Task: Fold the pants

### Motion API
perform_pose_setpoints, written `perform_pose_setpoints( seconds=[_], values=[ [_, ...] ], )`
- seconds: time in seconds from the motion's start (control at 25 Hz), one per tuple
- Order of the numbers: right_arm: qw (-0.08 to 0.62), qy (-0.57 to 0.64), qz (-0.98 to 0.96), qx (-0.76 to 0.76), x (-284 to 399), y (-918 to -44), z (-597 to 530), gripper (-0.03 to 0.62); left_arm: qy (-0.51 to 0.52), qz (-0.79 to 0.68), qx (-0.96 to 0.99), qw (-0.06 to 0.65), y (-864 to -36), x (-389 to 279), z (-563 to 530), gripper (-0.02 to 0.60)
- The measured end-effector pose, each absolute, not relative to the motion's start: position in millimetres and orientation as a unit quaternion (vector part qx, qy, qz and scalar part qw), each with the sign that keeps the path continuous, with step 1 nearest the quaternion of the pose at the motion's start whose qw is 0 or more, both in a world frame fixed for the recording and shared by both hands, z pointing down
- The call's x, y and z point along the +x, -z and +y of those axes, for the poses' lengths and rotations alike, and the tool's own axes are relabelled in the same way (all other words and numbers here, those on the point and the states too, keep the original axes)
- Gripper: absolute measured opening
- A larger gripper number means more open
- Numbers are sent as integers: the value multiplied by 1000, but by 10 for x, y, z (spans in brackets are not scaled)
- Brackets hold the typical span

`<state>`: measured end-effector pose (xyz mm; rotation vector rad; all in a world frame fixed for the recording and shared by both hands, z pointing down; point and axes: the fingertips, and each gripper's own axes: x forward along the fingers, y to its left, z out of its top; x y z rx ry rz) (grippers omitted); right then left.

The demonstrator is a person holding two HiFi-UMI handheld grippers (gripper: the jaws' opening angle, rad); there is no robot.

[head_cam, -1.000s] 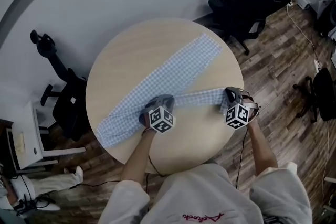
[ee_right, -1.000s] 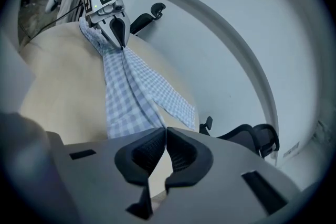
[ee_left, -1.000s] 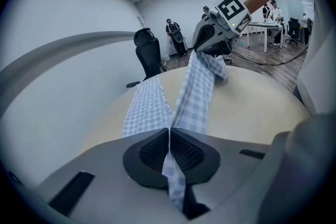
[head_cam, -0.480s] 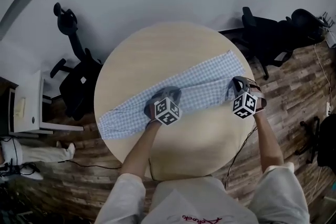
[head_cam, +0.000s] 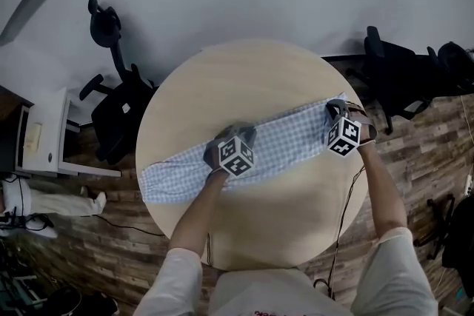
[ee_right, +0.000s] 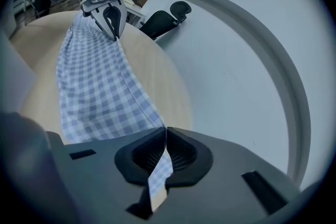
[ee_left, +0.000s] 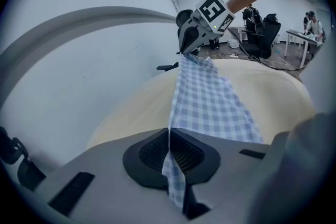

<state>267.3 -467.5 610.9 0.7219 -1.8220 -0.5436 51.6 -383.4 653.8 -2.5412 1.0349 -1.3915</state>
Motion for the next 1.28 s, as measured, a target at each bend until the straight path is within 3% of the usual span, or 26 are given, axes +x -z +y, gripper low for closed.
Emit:
perform_pose_setpoints(
  seconds=[0.32,0.36,0.4,0.44,0.48,0.64,0.76,0.92,1.0,1.04,1.08,1.28],
  values=[
    [543,185,-768,284,2473,-6666,-5101,38,456,368,-810,-34,-6884,378,-4080,43],
    [540,170,-769,297,2482,-6742,-5121,50,452,375,-808,-42,-6922,382,-4080,54],
    [531,150,-770,320,2508,-6785,-5155,120,450,382,-806,-46,-6949,371,-4079,116],
    [517,124,-771,351,2552,-6791,-5205,187,449,391,-802,-45,-6962,334,-4081,179],
    [496,90,-772,387,2610,-6764,-5267,192,448,401,-798,-42,-6963,269,-4088,202],
    [379,-18,-778,501,2972,-6373,-5535,196,426,453,-782,-50,-6825,-45,-4195,215],
    [347,-44,-775,527,3288,-6150,-5553,196,403,470,-783,-55,-6660,-122,-4242,215],
    [327,-85,-784,520,3562,-6171,-5264,194,395,457,-796,-38,-6538,17,-4113,210],
    [327,-83,-795,505,3584,-6227,-5014,157,395,443,-804,-33,-6522,139,-3980,86],
    [336,-70,-799,494,3568,-6263,-4873,105,396,434,-809,-31,-6525,207,-3895,52],
    [350,-52,-804,478,3530,-6312,-4730,39,397,426,-812,-29,-6534,276,-3806,40],
    [437,34,-831,343,3163,-6729,-4131,31,403,398,-824,-26,-6663,581,-3392,32]
  ],
)
